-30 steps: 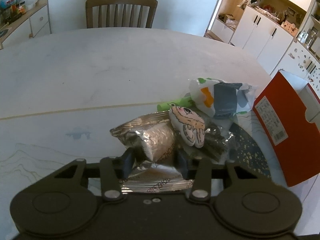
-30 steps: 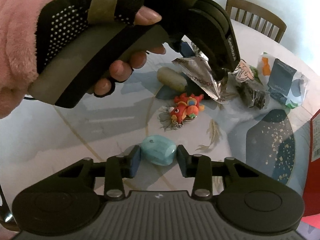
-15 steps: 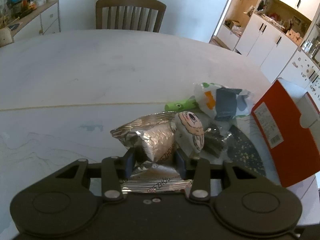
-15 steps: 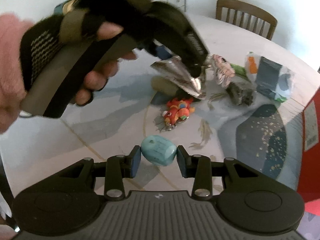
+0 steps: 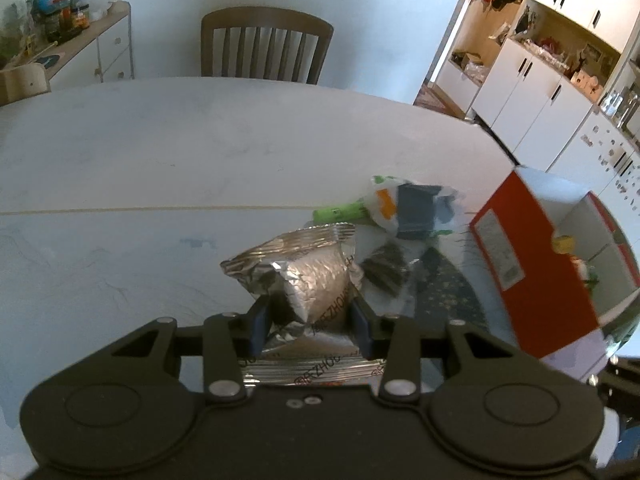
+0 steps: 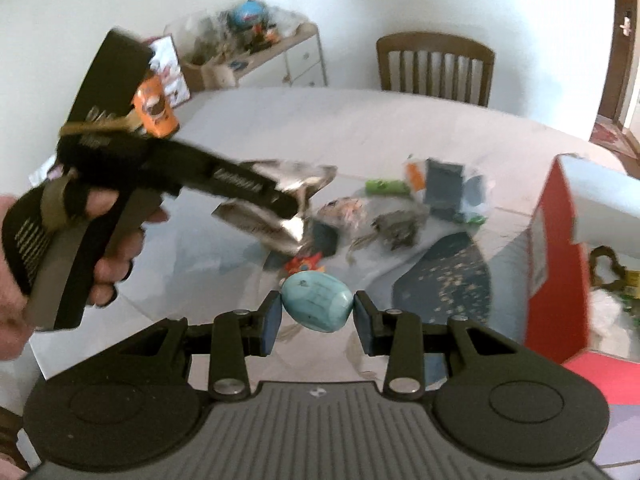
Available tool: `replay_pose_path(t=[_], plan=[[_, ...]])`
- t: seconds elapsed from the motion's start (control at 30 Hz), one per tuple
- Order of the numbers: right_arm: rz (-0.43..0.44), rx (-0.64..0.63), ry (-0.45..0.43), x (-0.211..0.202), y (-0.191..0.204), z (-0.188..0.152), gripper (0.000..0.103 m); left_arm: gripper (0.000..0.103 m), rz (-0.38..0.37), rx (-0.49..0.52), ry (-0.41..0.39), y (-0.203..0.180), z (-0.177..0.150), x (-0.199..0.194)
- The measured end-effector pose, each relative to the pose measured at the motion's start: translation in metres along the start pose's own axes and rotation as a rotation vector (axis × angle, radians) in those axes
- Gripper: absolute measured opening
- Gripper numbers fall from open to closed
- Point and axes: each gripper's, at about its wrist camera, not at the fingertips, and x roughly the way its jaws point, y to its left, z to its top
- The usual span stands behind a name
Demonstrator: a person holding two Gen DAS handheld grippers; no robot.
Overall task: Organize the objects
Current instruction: 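Carry the foil pack and blue egg with both tools into the red box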
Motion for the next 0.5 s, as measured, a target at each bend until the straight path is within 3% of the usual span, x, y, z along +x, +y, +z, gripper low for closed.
replay_pose_path(t=[0.5], plan=[[-0.045,0.034,-0.097,-0.078,-0.060,0.005,0.038,0.041,-0.105,0.045,-0.028,-0.084,-0.001,-0.053]])
